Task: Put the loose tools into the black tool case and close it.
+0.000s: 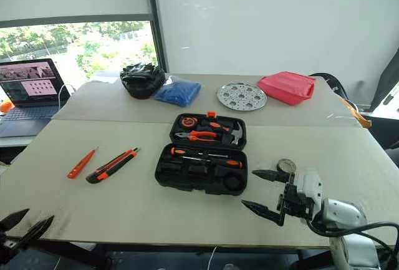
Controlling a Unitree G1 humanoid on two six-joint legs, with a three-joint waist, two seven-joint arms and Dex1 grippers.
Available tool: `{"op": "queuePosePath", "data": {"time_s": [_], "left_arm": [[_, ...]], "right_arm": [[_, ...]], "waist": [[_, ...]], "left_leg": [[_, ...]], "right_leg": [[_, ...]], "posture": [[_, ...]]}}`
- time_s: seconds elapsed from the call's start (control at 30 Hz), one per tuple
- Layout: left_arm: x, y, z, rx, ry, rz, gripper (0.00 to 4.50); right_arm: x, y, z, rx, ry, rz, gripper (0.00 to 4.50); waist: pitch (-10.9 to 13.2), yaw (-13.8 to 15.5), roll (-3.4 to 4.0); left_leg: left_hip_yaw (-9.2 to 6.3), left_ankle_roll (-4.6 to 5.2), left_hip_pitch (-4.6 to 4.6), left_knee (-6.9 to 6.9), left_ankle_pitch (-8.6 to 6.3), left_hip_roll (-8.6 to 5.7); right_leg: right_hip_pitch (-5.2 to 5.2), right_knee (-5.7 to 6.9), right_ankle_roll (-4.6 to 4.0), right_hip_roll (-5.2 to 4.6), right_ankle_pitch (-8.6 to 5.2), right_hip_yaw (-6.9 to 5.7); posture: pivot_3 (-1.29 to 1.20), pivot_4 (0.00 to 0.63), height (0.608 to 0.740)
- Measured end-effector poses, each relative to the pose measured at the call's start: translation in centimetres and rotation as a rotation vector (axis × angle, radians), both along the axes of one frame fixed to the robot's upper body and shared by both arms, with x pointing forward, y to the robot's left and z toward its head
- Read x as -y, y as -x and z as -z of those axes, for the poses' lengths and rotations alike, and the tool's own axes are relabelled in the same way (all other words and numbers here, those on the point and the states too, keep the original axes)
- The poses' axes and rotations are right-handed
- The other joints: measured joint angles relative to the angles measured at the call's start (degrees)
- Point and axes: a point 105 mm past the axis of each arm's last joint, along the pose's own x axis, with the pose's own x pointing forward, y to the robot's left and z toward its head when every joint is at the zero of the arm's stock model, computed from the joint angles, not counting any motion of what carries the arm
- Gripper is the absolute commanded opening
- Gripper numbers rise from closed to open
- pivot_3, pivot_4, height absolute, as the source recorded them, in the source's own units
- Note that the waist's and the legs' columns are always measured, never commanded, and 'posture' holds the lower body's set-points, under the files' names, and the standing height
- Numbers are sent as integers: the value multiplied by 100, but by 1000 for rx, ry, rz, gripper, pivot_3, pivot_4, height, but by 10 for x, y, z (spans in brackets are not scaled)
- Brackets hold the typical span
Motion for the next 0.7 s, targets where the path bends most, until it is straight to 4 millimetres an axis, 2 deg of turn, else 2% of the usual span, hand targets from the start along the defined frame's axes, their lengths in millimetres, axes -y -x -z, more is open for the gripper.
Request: {"op": "queuePosePath", "data": {"time_s": [0.13,0.3,0.43,0.53,0.6,0.7], "left_arm": [[-7,-3,-8,43,-29,-43,4500],[-12,-33,-33,95,-25,-57,4500],[-16,-78,-58,28,40,-108,4500],[2,-115,-70,-49,91,-63,4500],[15,-136,-70,-123,101,-12,4500],[25,-159,-63,-219,90,8,4500]], "right_arm": [[-9,2,-10,91,-30,4,4442],[-22,3,-14,139,-45,-29,4442],[-29,-1,-22,130,-54,-71,4442],[-33,-3,-28,124,-68,-95,4442],[-37,-5,-31,132,-71,-110,4442],[-43,-7,-36,146,-76,-129,4442]], "waist": [[0,18,-1],[-4,35,-7],[-2,58,-10],[-2,69,-11],[-2,69,-12],[-1,19,-11]], "left_leg": [[-1,-2,2,0,1,1],[-3,-3,2,1,2,-1],[-8,-3,3,2,3,-3],[-9,-3,1,1,2,-7],[-9,-4,-2,0,2,-11],[-8,-4,-5,-6,2,-10]], "right_leg": [[1,1,1,2,-1,-3],[3,3,-1,2,0,-3],[2,11,0,3,1,-5],[-1,19,-1,2,2,-4],[-13,35,-1,2,1,-4],[-24,39,-2,5,2,-4]], "posture": [[0,150,740],[0,150,740],[0,150,740],[0,150,740],[0,150,740],[0,150,740]]}}
